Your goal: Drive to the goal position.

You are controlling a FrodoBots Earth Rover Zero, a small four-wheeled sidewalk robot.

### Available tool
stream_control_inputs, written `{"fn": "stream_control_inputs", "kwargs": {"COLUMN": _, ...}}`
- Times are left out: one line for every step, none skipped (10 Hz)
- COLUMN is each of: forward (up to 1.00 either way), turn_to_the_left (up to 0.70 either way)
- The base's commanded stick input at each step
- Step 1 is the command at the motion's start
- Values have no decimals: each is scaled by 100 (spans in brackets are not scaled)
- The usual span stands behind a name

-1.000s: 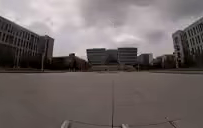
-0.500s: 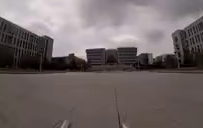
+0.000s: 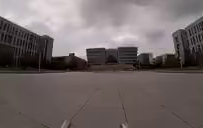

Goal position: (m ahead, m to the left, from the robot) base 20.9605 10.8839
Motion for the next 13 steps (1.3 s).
{"fn": "stream_control_inputs", "kwargs": {"forward": 100, "turn_to_the_left": 0}}
{"fn": "stream_control_inputs", "kwargs": {"forward": 100, "turn_to_the_left": -5}}
{"fn": "stream_control_inputs", "kwargs": {"forward": 100, "turn_to_the_left": -11}}
{"fn": "stream_control_inputs", "kwargs": {"forward": 100, "turn_to_the_left": -11}}
{"fn": "stream_control_inputs", "kwargs": {"forward": 100, "turn_to_the_left": -4}}
{"fn": "stream_control_inputs", "kwargs": {"forward": 100, "turn_to_the_left": -1}}
{"fn": "stream_control_inputs", "kwargs": {"forward": 100, "turn_to_the_left": -4}}
{"fn": "stream_control_inputs", "kwargs": {"forward": 100, "turn_to_the_left": -3}}
{"fn": "stream_control_inputs", "kwargs": {"forward": 100, "turn_to_the_left": 0}}
{"fn": "stream_control_inputs", "kwargs": {"forward": 100, "turn_to_the_left": -4}}
{"fn": "stream_control_inputs", "kwargs": {"forward": 100, "turn_to_the_left": -2}}
{"fn": "stream_control_inputs", "kwargs": {"forward": 100, "turn_to_the_left": 0}}
{"fn": "stream_control_inputs", "kwargs": {"forward": 100, "turn_to_the_left": 0}}
